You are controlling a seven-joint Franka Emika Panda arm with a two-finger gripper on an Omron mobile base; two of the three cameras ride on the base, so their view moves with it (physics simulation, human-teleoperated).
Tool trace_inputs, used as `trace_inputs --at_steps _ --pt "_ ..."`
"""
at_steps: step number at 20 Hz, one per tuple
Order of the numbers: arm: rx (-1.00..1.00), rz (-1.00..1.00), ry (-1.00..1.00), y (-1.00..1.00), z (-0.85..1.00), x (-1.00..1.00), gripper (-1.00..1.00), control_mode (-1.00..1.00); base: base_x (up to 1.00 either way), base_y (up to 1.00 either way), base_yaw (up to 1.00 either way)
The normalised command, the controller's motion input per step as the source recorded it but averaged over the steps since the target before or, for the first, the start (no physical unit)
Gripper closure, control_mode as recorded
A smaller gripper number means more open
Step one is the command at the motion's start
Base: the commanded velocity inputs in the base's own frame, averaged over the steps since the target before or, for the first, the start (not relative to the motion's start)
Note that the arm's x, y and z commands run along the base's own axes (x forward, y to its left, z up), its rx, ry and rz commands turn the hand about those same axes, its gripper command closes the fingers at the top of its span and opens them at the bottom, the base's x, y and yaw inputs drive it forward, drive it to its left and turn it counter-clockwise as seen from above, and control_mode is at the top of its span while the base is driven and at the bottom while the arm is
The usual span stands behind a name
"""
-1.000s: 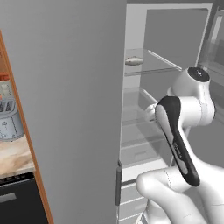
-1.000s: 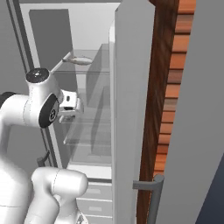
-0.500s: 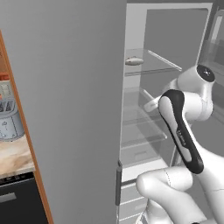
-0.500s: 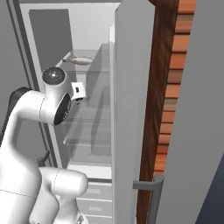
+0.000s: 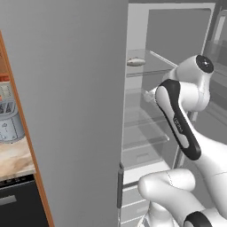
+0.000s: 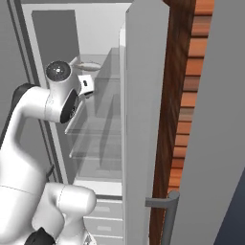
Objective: Gather the mushroom and lime from the fridge and place them on a tray on the dining counter. Then gather the chicken drumstick and fish from the fridge and place them on the other tray.
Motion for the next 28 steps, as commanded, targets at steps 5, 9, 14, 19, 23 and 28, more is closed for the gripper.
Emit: trace_inputs --at_steps 5,9,14,19,23,28 --pt "-0.04 0.00 0.00 -0.04 0.47 0.41 -1.00 -1.00 0.00 0.00 0.00" --pt "0.00 0.01 0.00 0.00 0.53 0.42 -1.00 -1.00 0.00 0.00 0.00" --pt "0.00 0.06 0.00 0.02 0.35 0.13 -1.00 -1.00 0.00 0.00 0.00" --pt "0.00 0.10 0.00 0.00 0.06 0.29 -1.00 -1.00 0.00 0.00 0.00" --pt "0.00 0.13 -0.03 0.00 -0.05 0.38 -1.00 -1.00 0.00 0.00 0.00" --pt "0.00 0.11 -0.02 0.00 0.00 0.69 -1.00 -1.00 0.00 0.00 0.00"
